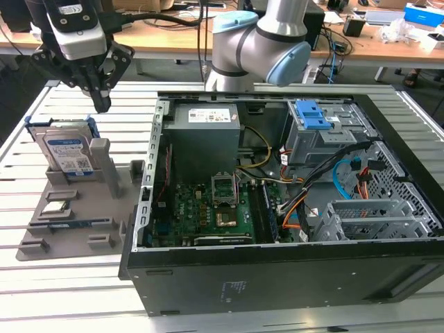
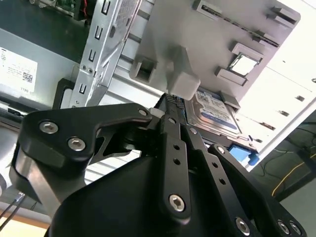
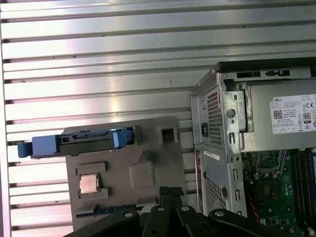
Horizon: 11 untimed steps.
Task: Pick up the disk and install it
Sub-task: 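Reach for the disk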
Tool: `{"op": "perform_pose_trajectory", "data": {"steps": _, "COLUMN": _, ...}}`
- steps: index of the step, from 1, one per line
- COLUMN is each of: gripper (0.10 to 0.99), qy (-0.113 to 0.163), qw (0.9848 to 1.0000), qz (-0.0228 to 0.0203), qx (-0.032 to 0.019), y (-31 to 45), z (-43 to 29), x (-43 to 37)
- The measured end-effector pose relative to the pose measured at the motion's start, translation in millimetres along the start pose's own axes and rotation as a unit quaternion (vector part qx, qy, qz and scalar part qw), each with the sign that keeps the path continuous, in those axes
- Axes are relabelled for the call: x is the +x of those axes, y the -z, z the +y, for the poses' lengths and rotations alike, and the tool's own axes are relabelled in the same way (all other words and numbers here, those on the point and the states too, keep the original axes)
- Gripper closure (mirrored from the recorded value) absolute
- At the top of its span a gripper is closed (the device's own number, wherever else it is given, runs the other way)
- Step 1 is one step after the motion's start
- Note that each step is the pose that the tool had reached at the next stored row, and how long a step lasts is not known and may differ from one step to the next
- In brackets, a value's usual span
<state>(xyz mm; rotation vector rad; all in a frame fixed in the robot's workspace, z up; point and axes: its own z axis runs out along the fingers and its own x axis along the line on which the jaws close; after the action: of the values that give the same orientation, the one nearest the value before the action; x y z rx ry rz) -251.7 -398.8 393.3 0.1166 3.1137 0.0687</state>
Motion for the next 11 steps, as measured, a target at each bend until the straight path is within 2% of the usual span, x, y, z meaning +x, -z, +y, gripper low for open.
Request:
{"op": "perform_pose_trajectory", "data": {"steps": 4, "gripper": 0.98, "qy": 0.0, "qw": 1.0, "qz": 0.0, "qx": 0.0, "y": 0.4, "z": -1.3, "x": 17.6}}
{"op": "perform_pose_trajectory", "data": {"steps": 11, "gripper": 0.98, "qy": 0.0, "qw": 1.0, "qz": 0.0, "qx": 0.0, "y": 0.9, "z": -2.6, "x": 34.2}}
